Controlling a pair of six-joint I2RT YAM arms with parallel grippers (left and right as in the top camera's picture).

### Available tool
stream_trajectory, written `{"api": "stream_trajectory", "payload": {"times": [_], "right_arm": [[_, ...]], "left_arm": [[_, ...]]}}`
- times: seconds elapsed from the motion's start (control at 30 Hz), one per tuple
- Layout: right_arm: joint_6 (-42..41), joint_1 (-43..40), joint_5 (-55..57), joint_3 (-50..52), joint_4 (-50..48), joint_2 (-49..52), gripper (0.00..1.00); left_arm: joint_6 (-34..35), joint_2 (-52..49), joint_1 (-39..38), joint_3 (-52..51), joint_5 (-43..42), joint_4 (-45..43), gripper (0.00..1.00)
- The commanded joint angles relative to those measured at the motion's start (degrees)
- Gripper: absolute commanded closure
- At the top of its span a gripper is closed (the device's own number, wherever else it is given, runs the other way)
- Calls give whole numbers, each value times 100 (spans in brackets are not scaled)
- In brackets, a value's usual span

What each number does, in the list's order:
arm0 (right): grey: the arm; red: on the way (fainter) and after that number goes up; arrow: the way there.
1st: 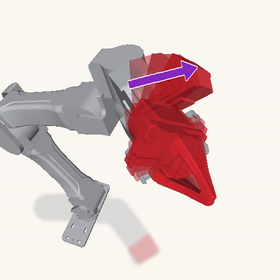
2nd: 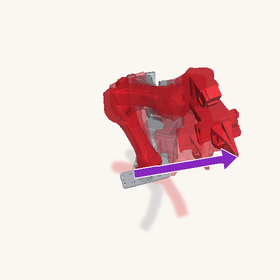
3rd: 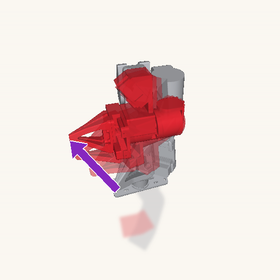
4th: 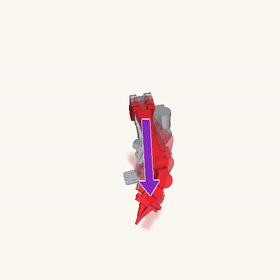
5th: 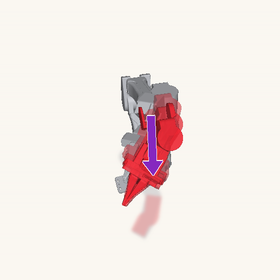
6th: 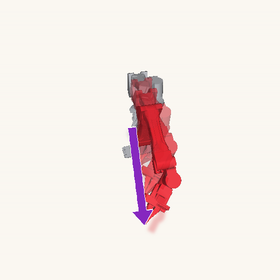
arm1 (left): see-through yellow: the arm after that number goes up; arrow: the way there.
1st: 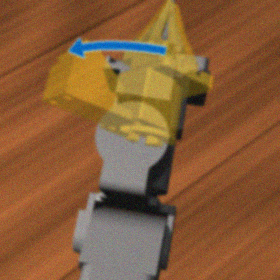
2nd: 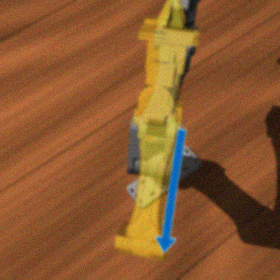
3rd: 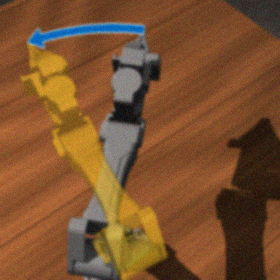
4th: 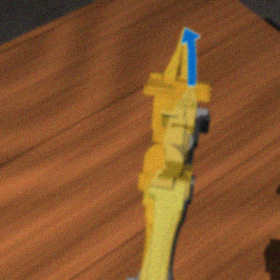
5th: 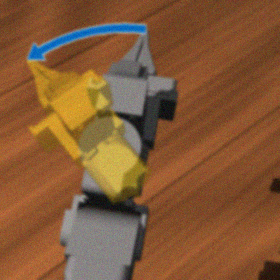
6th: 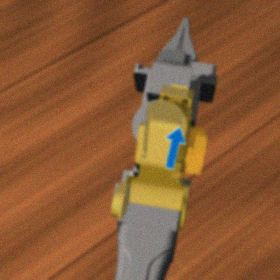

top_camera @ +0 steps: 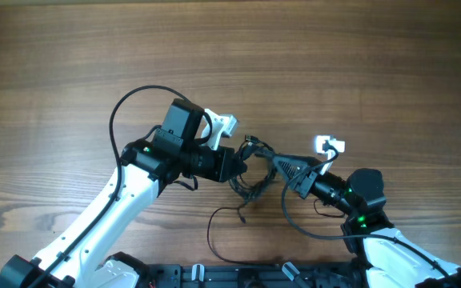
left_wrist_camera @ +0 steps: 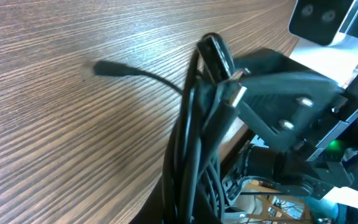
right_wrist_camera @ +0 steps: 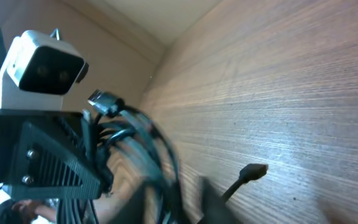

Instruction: Untangle cables

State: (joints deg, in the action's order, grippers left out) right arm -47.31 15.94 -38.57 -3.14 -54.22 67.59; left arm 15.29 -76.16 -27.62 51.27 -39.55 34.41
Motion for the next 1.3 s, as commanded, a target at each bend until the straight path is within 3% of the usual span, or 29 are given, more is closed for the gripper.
{"api": "stream_trajectory", "payload": {"times": [0.0, 0.1, 0.23, 0.37, 0.47, 0.5, 0.53, 0.67, 0.8, 0.97, 1.13, 1.27], "right_arm": [[57, -22, -177, -28, -20, -9, 96], [-260, -66, -254, -28, -70, -9, 96], [-726, -575, -682, -28, -186, -9, 96], [-986, -992, -1003, -28, -186, -9, 96], [-990, -1029, -997, -28, -109, -9, 93], [-990, -1029, -999, -28, -63, -9, 77], [-1034, -1029, -999, -28, 59, -9, 46], [-1770, -1029, -1309, -28, 352, -4, 27], [-1797, -1027, -1777, -28, 326, -4, 18], [-1659, -1012, -1978, -28, 216, -4, 18], [-903, -723, -1753, -28, -205, -4, 16], [-667, -398, -1480, -28, -527, -4, 22]], "left_arm": [[-140, 83, 15, 37, -195, -13, 96], [-57, 83, 15, 37, 656, 46, 96], [1534, 83, 15, 37, 2839, 236, 96], [2688, 83, 15, 37, 3558, 151, 96], [3093, 83, 15, 37, 3550, -87, 96], [3171, 83, 15, 37, 3499, -146, 96], [3167, 83, 15, 37, 3314, -243, 96], [2870, 83, -74, 37, 2417, -844, 96], [2839, 83, -315, 37, 2411, -1355, 96], [2459, 72, -839, 37, 2420, -2155, 96], [3593, 39, -876, 37, 2426, -2533, 96], [4424, 28, -962, 37, 2400, -2507, 96]]}}
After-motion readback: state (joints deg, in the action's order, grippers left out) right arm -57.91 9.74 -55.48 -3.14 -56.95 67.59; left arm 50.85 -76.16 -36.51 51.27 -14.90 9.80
